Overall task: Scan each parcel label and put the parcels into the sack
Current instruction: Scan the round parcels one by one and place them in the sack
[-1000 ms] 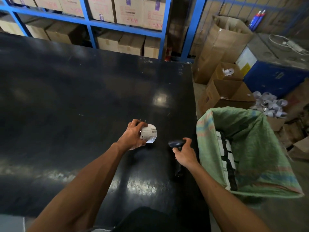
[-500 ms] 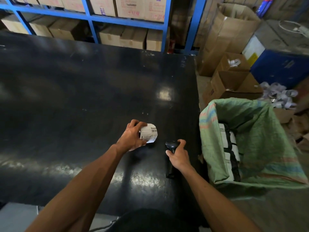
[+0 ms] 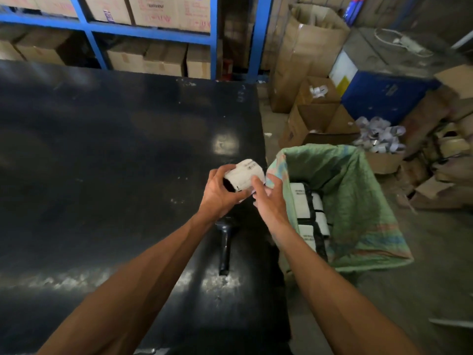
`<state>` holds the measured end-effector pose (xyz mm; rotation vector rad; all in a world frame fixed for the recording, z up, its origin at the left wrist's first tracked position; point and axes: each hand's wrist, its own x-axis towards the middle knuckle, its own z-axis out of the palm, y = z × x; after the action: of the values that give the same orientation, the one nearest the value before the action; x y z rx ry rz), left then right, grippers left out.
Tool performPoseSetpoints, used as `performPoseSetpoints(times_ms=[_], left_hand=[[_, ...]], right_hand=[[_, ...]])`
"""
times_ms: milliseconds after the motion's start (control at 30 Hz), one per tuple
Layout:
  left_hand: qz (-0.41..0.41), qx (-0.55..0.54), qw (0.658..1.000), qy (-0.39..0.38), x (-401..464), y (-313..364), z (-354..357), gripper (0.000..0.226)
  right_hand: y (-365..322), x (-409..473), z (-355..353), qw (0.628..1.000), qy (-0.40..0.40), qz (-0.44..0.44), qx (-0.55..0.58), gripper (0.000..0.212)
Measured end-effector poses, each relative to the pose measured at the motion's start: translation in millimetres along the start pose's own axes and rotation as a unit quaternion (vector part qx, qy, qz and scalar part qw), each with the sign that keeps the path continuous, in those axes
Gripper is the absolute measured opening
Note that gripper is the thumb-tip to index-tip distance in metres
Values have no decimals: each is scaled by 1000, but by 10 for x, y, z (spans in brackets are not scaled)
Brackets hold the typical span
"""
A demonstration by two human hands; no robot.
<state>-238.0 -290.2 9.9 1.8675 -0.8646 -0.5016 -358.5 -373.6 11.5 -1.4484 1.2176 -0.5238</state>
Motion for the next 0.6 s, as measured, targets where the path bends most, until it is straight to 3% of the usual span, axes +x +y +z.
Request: performPoseSetpoints(times_ms=[167,300,367,433,500,600], left_hand=[[28,-82,995,-42,102,512,639,76],[54,-91,984,-141,176,748,1148,91],[74,-29,980,-182,208,745,1401,97],[85,113,974,-179,237,709,1644,101],[24,219,964,-146,263,686,1854,99],[-90,229,959,-138,299,624,2026,95]], right_hand=[[-160,316,-716,995,72,-26,61,88],[-69,611,-1336,990,119,-33,72,72],[47,780,-1652,989,139,-24,43,72],[194,908,-1948,989,143,-7,-20,80],[422,1023,-2207,985,139,22,-101,87],[828,1129,-2450,967,118,56,-220,89]])
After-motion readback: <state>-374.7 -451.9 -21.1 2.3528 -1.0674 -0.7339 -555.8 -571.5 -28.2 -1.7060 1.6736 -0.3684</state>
